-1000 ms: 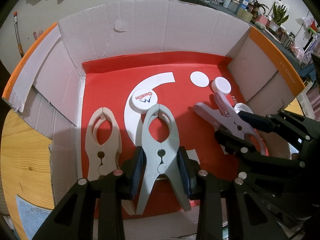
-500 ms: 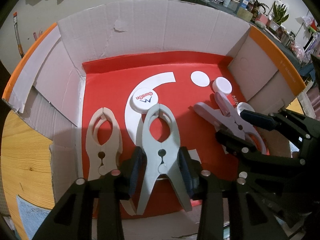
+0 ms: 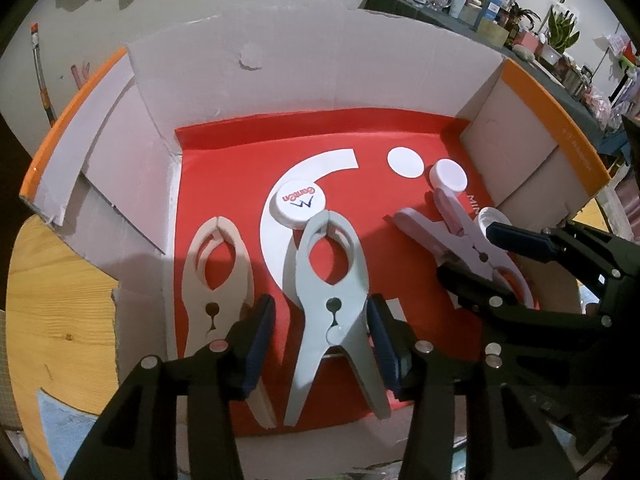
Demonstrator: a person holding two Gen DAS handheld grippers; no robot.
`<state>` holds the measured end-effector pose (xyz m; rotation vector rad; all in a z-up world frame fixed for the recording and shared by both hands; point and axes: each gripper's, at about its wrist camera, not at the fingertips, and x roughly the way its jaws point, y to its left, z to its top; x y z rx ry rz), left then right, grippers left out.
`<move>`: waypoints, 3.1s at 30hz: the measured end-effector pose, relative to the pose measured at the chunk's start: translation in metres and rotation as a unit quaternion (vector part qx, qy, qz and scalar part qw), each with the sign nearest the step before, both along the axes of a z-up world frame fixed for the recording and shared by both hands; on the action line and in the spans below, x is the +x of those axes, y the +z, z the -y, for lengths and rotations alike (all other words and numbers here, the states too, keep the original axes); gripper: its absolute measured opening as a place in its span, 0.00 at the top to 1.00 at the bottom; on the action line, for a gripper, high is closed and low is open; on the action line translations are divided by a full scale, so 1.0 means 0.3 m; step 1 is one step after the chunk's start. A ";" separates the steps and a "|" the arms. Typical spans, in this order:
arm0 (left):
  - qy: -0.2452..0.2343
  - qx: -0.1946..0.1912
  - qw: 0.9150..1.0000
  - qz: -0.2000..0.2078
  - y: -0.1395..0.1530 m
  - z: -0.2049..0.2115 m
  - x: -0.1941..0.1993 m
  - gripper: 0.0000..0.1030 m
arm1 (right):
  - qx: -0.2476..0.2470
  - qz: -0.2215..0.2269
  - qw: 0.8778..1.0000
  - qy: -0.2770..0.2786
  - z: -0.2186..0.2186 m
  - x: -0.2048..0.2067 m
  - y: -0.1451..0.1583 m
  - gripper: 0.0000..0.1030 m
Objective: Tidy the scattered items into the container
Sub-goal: 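Open the left gripper to release the grey clip while the right gripper releases the lavender clip, then withdraw both open grippers from the box back over the pile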
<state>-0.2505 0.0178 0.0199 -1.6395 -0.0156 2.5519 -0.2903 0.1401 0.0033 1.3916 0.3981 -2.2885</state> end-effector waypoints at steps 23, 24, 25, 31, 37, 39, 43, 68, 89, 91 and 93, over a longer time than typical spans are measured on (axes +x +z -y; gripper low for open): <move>-0.005 -0.005 0.998 -0.061 0.117 -0.046 0.004 0.40 | -0.009 -0.044 0.999 -0.002 -0.011 0.059 0.115 0.31; -0.004 -0.006 0.998 -0.065 0.127 -0.045 0.014 0.39 | -0.010 -0.047 0.999 -0.002 -0.012 0.065 0.123 0.30; -0.004 -0.007 0.997 -0.071 0.141 -0.043 0.028 0.39 | -0.012 -0.051 0.999 -0.002 -0.013 0.078 0.136 0.30; -0.002 -0.017 0.994 -0.104 0.216 -0.038 0.116 0.33 | -0.022 -0.073 0.997 -0.001 -0.023 0.153 0.205 0.27; -0.005 -0.020 0.991 -0.134 0.288 -0.030 0.220 0.26 | -0.026 -0.098 0.995 -0.002 -0.044 0.238 0.277 0.26; -0.008 -0.019 0.990 -0.143 0.306 -0.030 0.259 0.25 | -0.027 -0.105 0.994 -0.002 -0.050 0.266 0.298 0.26; -0.011 -0.013 0.988 -0.155 0.328 -0.025 0.328 0.20 | -0.030 -0.118 0.993 -0.001 -0.061 0.325 0.327 0.22; -0.040 0.017 0.993 -0.114 0.133 0.024 0.593 0.14 | -0.030 -0.087 0.996 -0.011 -0.164 0.571 0.175 0.21; -0.040 0.043 0.997 -0.057 -0.022 0.013 0.606 0.14 | -0.031 -0.037 0.998 -0.051 -0.297 0.551 0.065 0.21; -0.038 0.044 0.997 -0.054 -0.026 0.015 0.604 0.14 | -0.026 -0.035 0.998 -0.051 -0.294 0.546 0.055 0.21; -0.038 0.044 0.997 -0.053 -0.028 0.015 0.604 0.14 | -0.020 -0.033 0.998 -0.052 -0.290 0.539 0.044 0.21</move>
